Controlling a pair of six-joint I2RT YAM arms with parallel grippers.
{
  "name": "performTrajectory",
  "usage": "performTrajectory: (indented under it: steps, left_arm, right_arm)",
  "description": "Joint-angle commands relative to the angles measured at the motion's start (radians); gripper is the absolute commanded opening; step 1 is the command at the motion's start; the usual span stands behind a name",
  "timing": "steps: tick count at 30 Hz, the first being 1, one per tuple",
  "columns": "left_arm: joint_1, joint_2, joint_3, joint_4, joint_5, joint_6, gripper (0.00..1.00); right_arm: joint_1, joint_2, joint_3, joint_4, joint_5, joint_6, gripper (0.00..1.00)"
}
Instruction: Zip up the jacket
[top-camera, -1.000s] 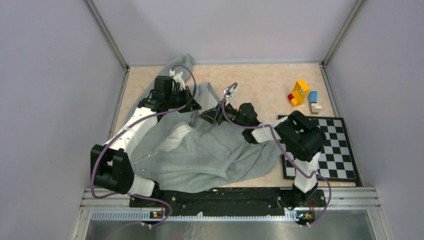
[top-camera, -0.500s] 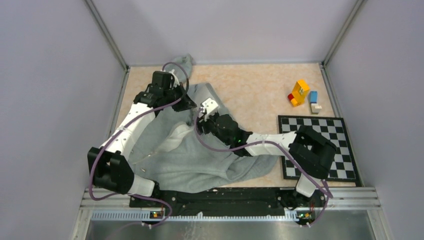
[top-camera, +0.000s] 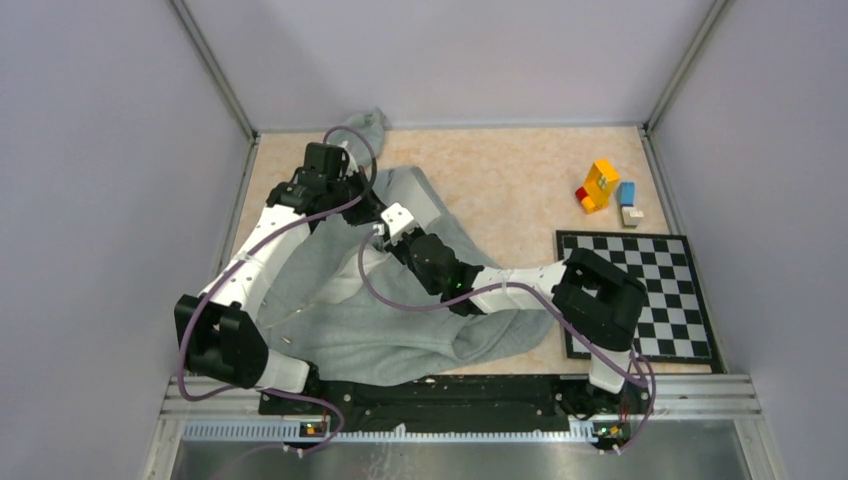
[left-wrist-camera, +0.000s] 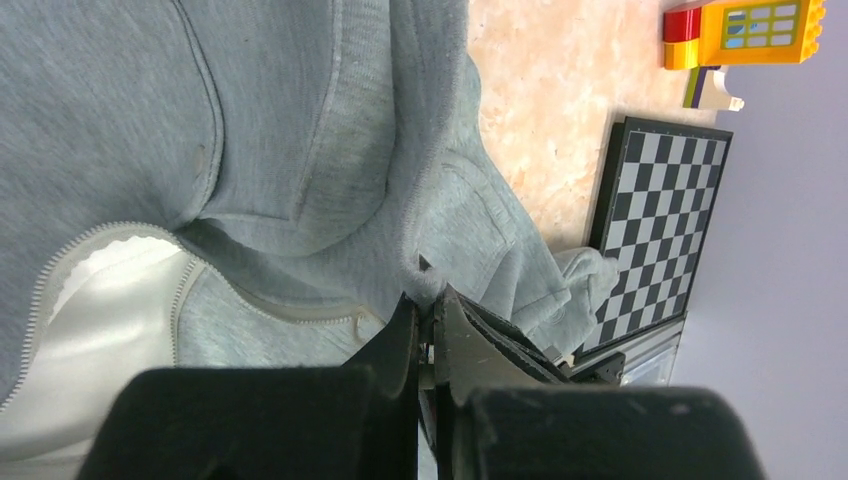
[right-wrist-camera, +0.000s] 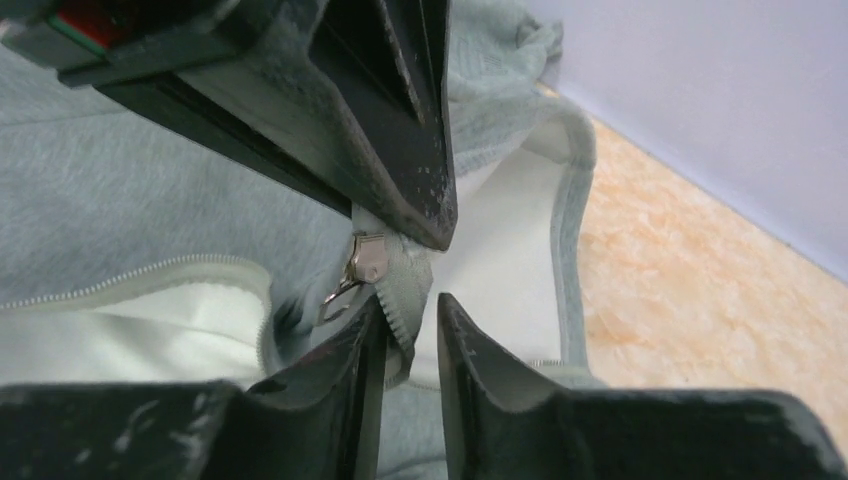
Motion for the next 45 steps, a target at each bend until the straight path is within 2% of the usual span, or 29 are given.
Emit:
performTrajectory:
  steps: [1, 2, 3, 5, 7, 10, 13, 17, 21, 24, 28, 31, 33, 37, 39, 42, 44, 45]
  left_arm:
    - [-0.002, -0.018, 0.03, 0.016, 0.006, 0.037, 0.07]
    - [-0.002, -0.019, 0.034, 0.019, 0.006, 0.053, 0.19]
    - [-0.002, -0.019, 0.037, 0.024, 0.009, 0.07, 0.28]
    - [0.0, -0.021, 0.043, 0.037, 0.016, 0.102, 0.5]
    - [0.001, -0.016, 0.05, 0.056, 0.037, 0.136, 0.68]
    - [0.005, -0.002, 0.05, 0.084, 0.121, 0.168, 0.85]
    - [0.006, 0.005, 0.033, 0.129, 0.209, 0.195, 0.94]
    - [0.005, 0.006, 0.016, 0.13, 0.249, 0.271, 0.94]
    - [0.016, -0.039, -0.038, 0.186, 0.226, 0.363, 0.85]
    - [0.045, -0.085, -0.079, 0.256, 0.21, 0.36, 0.83]
    - [0.056, -0.128, -0.122, 0.357, 0.292, 0.349, 0.71]
    - [0.058, -0.115, -0.117, 0.367, 0.335, 0.329, 0.7]
    - [0.061, -0.096, -0.109, 0.37, 0.389, 0.328, 0.74]
    - [0.075, -0.087, -0.103, 0.377, 0.428, 0.315, 0.96]
    - [0.084, -0.089, -0.11, 0.377, 0.407, 0.3, 0.97]
    - [0.106, -0.082, -0.126, 0.367, 0.361, 0.272, 0.89]
    - [0.137, -0.065, -0.141, 0.379, 0.372, 0.242, 0.79]
    - [0.156, -0.054, -0.149, 0.392, 0.394, 0.228, 0.77]
  right_arm:
    - [0.01, 0.009, 0.036, 0.11, -0.005, 0.014, 0.12]
    - [0.008, 0.003, 0.023, 0.126, -0.024, 0.032, 0.03]
    - [0.008, -0.005, 0.008, 0.136, -0.044, 0.052, 0.0]
    - [-0.003, -0.028, -0.023, 0.141, -0.14, 0.117, 0.0]
    - [-0.035, -0.053, -0.075, 0.179, -0.271, 0.235, 0.0]
    - [-0.123, -0.057, -0.15, 0.325, -0.521, 0.424, 0.0]
    - [-0.191, -0.045, -0.185, 0.429, -0.658, 0.526, 0.0]
    - [-0.254, -0.023, -0.221, 0.565, -0.784, 0.64, 0.0]
    - [-0.297, 0.014, -0.228, 0.652, -0.881, 0.722, 0.0]
    - [-0.309, 0.032, -0.221, 0.669, -0.921, 0.737, 0.0]
    - [-0.314, 0.041, -0.211, 0.669, -0.955, 0.738, 0.0]
    - [-0.316, 0.045, -0.21, 0.671, -0.972, 0.726, 0.0]
    - [-0.317, 0.048, -0.214, 0.679, -0.984, 0.726, 0.0]
    - [-0.323, 0.054, -0.232, 0.721, -1.005, 0.728, 0.0]
    - [-0.327, 0.059, -0.237, 0.732, -1.011, 0.728, 0.0]
    - [-0.332, 0.069, -0.237, 0.747, -1.019, 0.73, 0.0]
    - [-0.335, 0.075, -0.233, 0.754, -1.022, 0.735, 0.0]
    - [-0.337, 0.078, -0.233, 0.755, -1.023, 0.735, 0.0]
